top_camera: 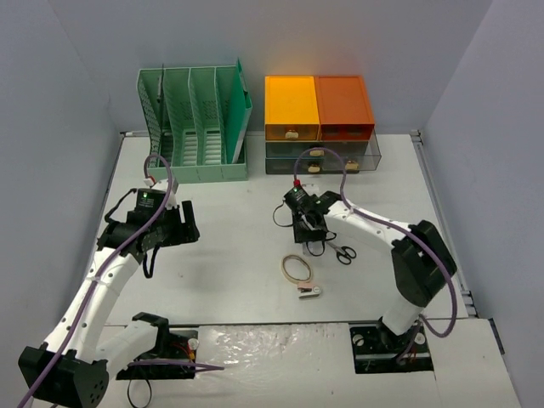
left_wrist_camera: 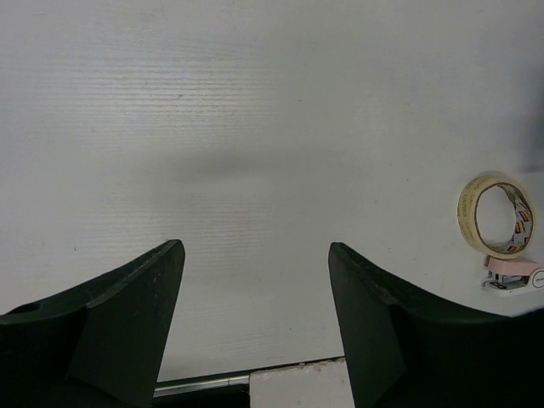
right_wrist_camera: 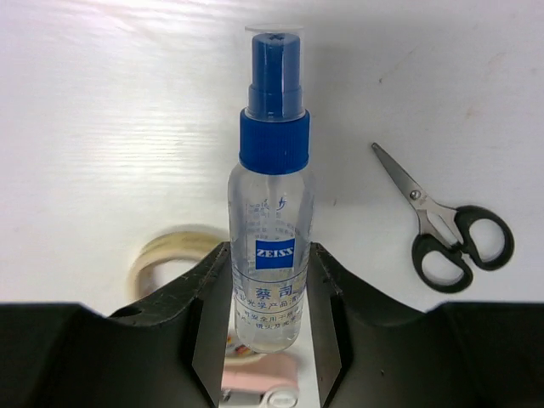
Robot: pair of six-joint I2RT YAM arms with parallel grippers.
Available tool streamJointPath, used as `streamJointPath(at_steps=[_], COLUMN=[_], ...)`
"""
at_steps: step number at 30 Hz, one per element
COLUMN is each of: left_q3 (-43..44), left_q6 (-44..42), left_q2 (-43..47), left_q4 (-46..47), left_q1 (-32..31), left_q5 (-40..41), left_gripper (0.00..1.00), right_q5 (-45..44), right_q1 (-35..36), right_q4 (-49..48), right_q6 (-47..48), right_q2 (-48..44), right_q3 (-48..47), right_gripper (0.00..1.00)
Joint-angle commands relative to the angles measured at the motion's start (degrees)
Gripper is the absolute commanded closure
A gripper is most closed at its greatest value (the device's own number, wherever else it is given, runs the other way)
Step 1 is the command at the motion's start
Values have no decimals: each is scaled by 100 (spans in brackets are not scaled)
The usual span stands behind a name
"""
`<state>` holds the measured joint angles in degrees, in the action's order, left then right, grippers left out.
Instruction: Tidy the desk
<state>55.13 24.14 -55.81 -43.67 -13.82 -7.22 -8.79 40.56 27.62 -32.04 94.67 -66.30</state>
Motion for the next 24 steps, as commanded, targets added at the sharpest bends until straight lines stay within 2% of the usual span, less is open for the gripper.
streamJointPath(at_steps=[1,6,9,10,15,18,24], left_q3=[201,177,120,112,76,85,40], left_q6=[-74,-54,-14,-6,11,12,38], left_q2=[32,14,44,44,105,140,230], left_q4=[197,258,289,297,272,236,165], left_q1=[-41,-41,-41,-41,-41,-41,-41], left_q5=[26,-8,-42,-42,-52,-42,-15], left_gripper=[34,34,34,34,34,34,35], right_q5=[14,-300,-329,-274,-190,-368,-1038], right_q1=[7,-71,-370,-373,-977,-1121,-1272], right_q4=[-39,-171,-751,-926,-2395,-3045,-3350], right_q6=[-233,-764,-1605,-1612,-3297,-3706,-4321], right_q2=[-965,-1039,-1109,-1125,-1077,-832,-356], right_q3=[-1236,-2065,-2054,-2054,-1656,-1734,-2394], right_gripper=[100,100,100,100,100,100,100])
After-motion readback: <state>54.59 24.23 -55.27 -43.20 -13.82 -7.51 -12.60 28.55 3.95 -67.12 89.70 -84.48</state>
